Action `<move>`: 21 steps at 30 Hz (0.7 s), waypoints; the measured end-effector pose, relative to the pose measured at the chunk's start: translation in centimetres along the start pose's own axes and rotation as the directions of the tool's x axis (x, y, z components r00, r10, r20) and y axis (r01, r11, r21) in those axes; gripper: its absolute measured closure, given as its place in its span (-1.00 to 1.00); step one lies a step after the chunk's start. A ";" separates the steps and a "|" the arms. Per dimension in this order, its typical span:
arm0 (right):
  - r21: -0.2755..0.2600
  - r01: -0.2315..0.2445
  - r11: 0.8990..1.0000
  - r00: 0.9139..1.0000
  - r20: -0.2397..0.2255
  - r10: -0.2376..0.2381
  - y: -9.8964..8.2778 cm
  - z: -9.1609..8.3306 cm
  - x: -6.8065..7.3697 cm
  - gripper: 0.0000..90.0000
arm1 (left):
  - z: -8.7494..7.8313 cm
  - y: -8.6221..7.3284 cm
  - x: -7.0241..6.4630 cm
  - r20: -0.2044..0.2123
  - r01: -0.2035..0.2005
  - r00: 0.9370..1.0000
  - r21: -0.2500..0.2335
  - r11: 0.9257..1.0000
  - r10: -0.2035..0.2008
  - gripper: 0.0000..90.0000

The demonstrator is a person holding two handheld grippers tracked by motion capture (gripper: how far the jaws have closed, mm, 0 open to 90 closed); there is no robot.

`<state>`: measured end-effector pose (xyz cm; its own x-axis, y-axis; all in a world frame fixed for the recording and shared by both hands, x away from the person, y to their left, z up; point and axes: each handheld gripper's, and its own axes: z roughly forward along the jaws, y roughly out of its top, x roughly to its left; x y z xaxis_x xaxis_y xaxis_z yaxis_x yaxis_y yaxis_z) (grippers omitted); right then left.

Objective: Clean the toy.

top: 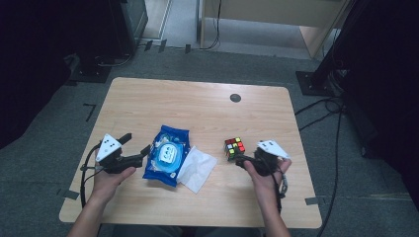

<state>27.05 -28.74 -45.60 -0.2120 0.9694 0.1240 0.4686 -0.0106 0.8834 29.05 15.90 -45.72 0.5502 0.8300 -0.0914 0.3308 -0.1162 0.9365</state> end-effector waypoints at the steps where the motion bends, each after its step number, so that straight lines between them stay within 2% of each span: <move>1: -0.006 -0.037 0.999 0.999 -0.006 0.037 -0.2 -1.3 -1.8 -0.94 | -0.2 -0.2 0.4 -0.006 0.007 1.000 0.007 1.000 -0.007 -0.67; 2: -0.006 -0.037 0.999 0.999 -0.006 0.037 -0.2 -1.3 -1.8 -0.94 | -0.4 -0.4 0.7 -0.014 0.010 1.000 0.014 1.000 -0.010 -0.67; 4: 0.008 -0.041 0.999 0.999 0.024 0.041 -0.8 -2.5 -3.6 -0.94 | -0.9 -1.1 1.3 -0.029 0.016 0.999 0.032 0.999 -0.015 -0.67; 6: 0.021 -0.067 0.998 0.995 0.074 0.065 -2.1 -3.9 -6.5 -0.94 | -1.5 -1.8 1.8 -0.034 0.024 0.999 0.047 0.999 -0.022 -0.67; 8: 0.040 -0.098 0.994 0.992 0.082 0.094 -2.9 -4.8 -8.1 -0.97 | -2.2 -2.8 2.5 -0.041 0.029 0.999 0.076 0.997 -0.026 -0.67; 9: 0.053 -0.096 0.994 0.992 0.090 0.091 -3.3 -5.1 -8.8 -1.00 | -2.5 -3.2 2.9 -0.054 0.033 0.998 0.091 0.995 -0.028 -0.67; 10: 0.063 -0.093 0.994 0.991 0.101 0.087 -3.7 -5.5 -9.4 -1.00 | -2.8 -3.7 3.3 -0.068 0.043 0.997 0.105 0.994 -0.036 -0.67; 11: 0.063 -0.093 0.994 0.991 0.101 0.087 -3.7 -5.5 -9.4 -1.00 | -3.3 -4.0 3.7 -0.078 0.054 0.996 0.114 0.992 -0.045 -0.67; 14: 0.075 -0.107 0.991 0.989 0.112 0.098 -4.9 -6.4 -11.0 -1.00 | -4.7 -4.9 4.7 -0.115 0.081 0.991 0.127 0.989 -0.066 -0.67; 15: 0.087 -0.114 0.990 0.987 0.127 0.103 -5.8 -6.9 -12.0 -1.00 | -5.1 -5.2 5.0 -0.126 0.087 0.989 0.134 0.987 -0.071 -0.67; 17: 0.094 -0.117 0.989 0.986 0.133 0.104 -6.2 -7.0 -12.5 -1.00 | -5.8 -5.8 5.5 -0.147 0.102 0.986 0.147 0.984 -0.081 -0.67; 18: 0.114 -0.122 0.986 0.984 0.144 0.105 -7.1 -7.3 -13.3 -1.00 | -6.2 -6.1 5.7 -0.155 0.107 0.984 0.156 0.982 -0.082 -0.67; 20: 0.129 -0.128 0.983 0.983 0.145 0.109 -7.5 -7.4 -13.6 -1.00 | -6.8 -6.7 6.0 -0.169 0.113 0.982 0.177 0.978 -0.083 -0.67; 21: 0.161 -0.131 0.978 0.984 0.139 0.109 -8.2 -7.6 -14.0 -1.00 | -7.0 -7.0 6.1 -0.175 0.116 0.981 0.187 0.975 -0.083 -0.67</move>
<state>19.64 -44.10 -51.15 -0.0380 0.9871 0.1555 0.6240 -0.0981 0.7752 24.67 25.60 -50.47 0.3783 0.9194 -0.1078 0.5299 -0.1195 0.8396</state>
